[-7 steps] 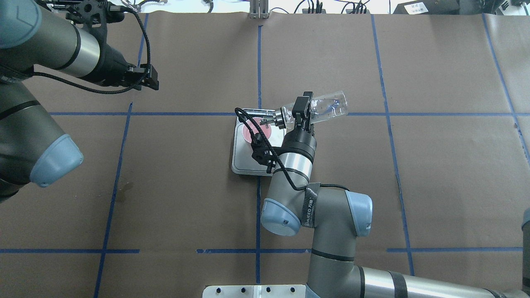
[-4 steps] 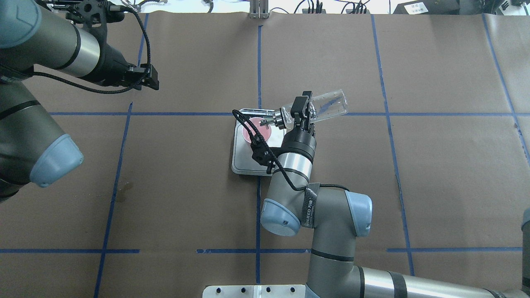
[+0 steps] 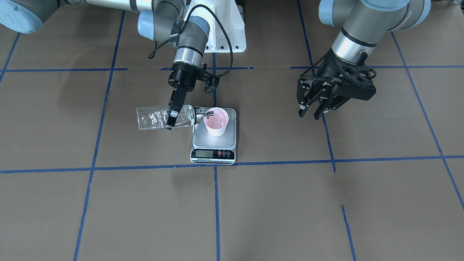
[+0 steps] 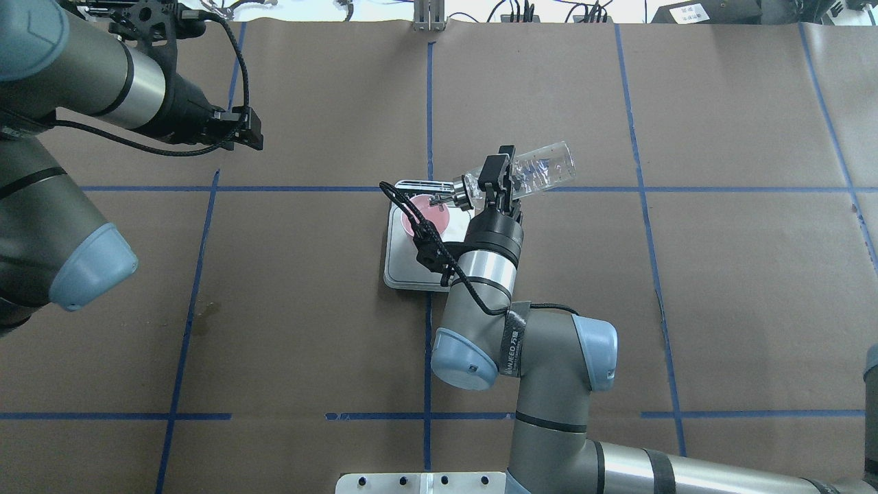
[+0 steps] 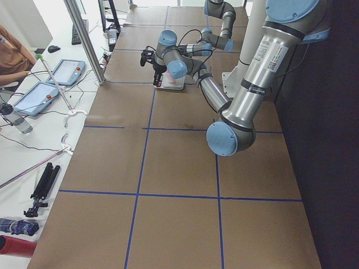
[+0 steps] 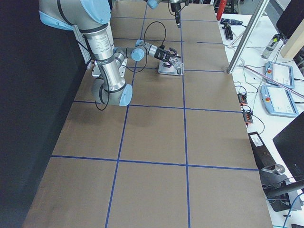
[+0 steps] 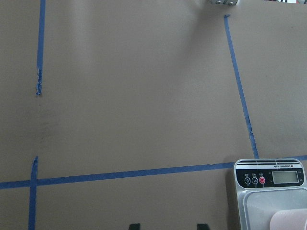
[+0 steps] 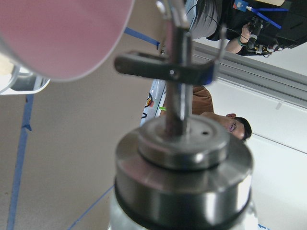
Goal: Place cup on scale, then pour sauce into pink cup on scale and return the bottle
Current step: 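Tilt the bottle with the right gripper to pour into the pink cup, then turn the bottle upright and move it back away from the scale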
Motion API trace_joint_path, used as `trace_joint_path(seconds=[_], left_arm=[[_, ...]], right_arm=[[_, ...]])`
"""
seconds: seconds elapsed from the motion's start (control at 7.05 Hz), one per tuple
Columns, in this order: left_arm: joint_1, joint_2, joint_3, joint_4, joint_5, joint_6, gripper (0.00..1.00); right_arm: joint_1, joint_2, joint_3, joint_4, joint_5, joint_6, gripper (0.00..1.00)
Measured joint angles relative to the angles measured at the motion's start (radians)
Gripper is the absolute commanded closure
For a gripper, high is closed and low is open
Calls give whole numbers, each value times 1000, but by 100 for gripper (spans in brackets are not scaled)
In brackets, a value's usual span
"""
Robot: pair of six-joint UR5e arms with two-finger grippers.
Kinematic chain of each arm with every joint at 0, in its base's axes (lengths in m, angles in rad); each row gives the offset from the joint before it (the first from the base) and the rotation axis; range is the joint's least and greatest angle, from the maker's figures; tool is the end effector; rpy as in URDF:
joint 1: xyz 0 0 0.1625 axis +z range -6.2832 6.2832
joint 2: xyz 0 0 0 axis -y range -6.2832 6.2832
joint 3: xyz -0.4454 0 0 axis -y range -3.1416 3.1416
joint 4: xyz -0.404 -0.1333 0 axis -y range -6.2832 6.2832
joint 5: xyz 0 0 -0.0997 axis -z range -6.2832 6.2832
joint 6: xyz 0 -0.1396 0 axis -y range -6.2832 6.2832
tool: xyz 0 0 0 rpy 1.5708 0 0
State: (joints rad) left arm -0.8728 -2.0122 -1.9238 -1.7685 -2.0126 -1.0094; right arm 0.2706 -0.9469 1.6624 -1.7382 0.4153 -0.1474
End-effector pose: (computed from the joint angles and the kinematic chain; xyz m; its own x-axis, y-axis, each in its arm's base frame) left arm 0.3508 -0.5327 0.2625 0.5438 0.1006 -0.8332 0.2044 0.9470 0.2477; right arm -0.5851 -0.4332 0.2551 0.4403 -0.2920 -0.8490 0.8969 0.1873 0.4007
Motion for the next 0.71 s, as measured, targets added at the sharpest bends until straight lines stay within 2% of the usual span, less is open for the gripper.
trace_joint_path(seconds=[0.43,0.71], left_arm=[[2,0,0,0,0,0,50],[3,-4,0,0,0,-2,50]], right_arm=[[20,-25,52,93,89,116,100],[31,-85,113,126,165,255,100]])
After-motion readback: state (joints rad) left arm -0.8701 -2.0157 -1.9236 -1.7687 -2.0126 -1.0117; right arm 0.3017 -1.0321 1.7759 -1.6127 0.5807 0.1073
